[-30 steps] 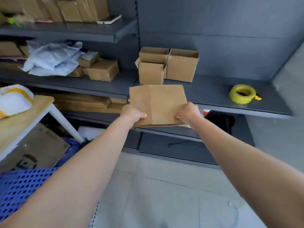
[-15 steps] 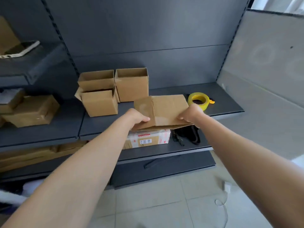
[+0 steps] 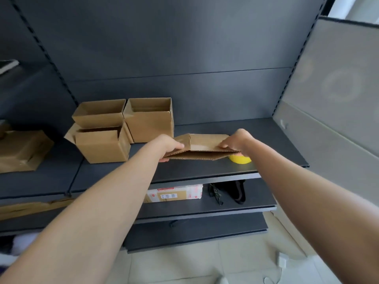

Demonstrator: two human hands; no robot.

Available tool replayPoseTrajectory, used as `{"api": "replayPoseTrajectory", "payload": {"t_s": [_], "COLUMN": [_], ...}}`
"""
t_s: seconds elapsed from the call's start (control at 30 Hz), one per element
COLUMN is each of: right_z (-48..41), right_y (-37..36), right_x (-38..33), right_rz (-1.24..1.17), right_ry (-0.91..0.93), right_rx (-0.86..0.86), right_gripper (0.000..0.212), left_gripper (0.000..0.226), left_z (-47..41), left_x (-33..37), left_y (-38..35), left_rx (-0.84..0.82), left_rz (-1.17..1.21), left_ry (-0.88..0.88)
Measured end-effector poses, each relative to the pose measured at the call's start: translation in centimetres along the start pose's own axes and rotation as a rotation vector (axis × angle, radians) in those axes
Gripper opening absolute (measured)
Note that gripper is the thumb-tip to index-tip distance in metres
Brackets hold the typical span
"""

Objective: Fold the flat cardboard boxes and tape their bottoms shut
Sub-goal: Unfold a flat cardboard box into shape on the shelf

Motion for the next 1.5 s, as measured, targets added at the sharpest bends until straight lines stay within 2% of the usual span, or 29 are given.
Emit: {"api": "replayPoseTrajectory", "payload": {"t_s": [0.13, 0.3, 0.4, 0.47, 0.53, 0.63, 0.7, 0.77, 0.93, 1.13, 1.27, 1.37, 1.5], "right_z": [-3.0, -4.8, -5.8, -6.3, -6.2, -7.2, -7.8, -7.9, -8.9, -9.2, -9.0, -9.3, -9.6], "right_y": [0.7, -0.7, -0.4, 0.3, 0.6, 0.5, 1.2, 1.6, 1.6, 1.4, 0.6, 0.3, 0.0], "right_x": [-0.5, -0.5, -1.1, -1.3, -2.1, -3.3, -3.1, -3.3, -4.0, -4.9, -5.6, -5.9, -6.1], "right_rz": [0.054, 0.095, 0.104, 0.020, 0.010, -0.005, -0.065, -0.069, -0.081, -0.139, -0.226, -0.267, -0.260], "right_ry": [0.016, -0.077, -0.059, -0.049, -0.004, 0.022, -0.085, -0.137, -0.150, -0.114, -0.088, -0.047, -0.033], "right_rx": [-0.050, -0.246, -0.215, -0.142, -0.142, -0.144, -0.087, -0.057, -0.041, -0.031, -0.089, -0.105, -0.149], "right_gripper": [0.024, 0.017, 0.011, 0.031, 0.043, 0.035, 0.028, 0.030, 0.047, 0.066, 0.089, 0.089, 0.086], "left_gripper": [0.042, 0.037, 0.028, 0.033, 0.049, 0.072, 0.084, 0.090, 0.081, 0.085, 0.078, 0.072, 0.079], "left_z": [-0.9, -1.7, -2.3, -3.0, -3.5, -4.1, -4.1, -4.1, -4.7, -5.3, -5.4, -5.5, -5.2], "left_x": [0.8, 0.6, 1.1, 1.5, 1.9, 3.0, 3.9, 4.5, 4.6, 4.7, 4.9, 4.8, 4.3], "left_y": [-0.8, -1.3, -1.6, -1.4, -1.0, -0.5, 0.0, 0.6, 1.0, 1.4, 1.6, 1.6, 1.5], "left_rx": [0.009, -0.063, -0.118, -0.100, -0.067, -0.079, -0.090, -0.097, -0.103, -0.108, -0.077, -0.059, -0.058], "left_rz": [-0.035, -0.095, -0.128, -0.084, -0.032, 0.016, 0.026, -0.001, -0.045, 0.019, 0.022, 0.009, -0.029], "left_ry": [0.055, 0.116, 0.098, 0.097, 0.094, 0.057, 0.034, 0.026, 0.024, 0.037, 0.029, 0.041, 0.127]}}
Point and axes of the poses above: each hand's wrist, its own z-axis away from the middle knuckle, its own y-axis out of the back of the hand, x = y × z, the point moved 8 cm from there along -z, towards the middle knuckle, and after that the axes turned 4 degrees about -y, right-handed, at the moved point
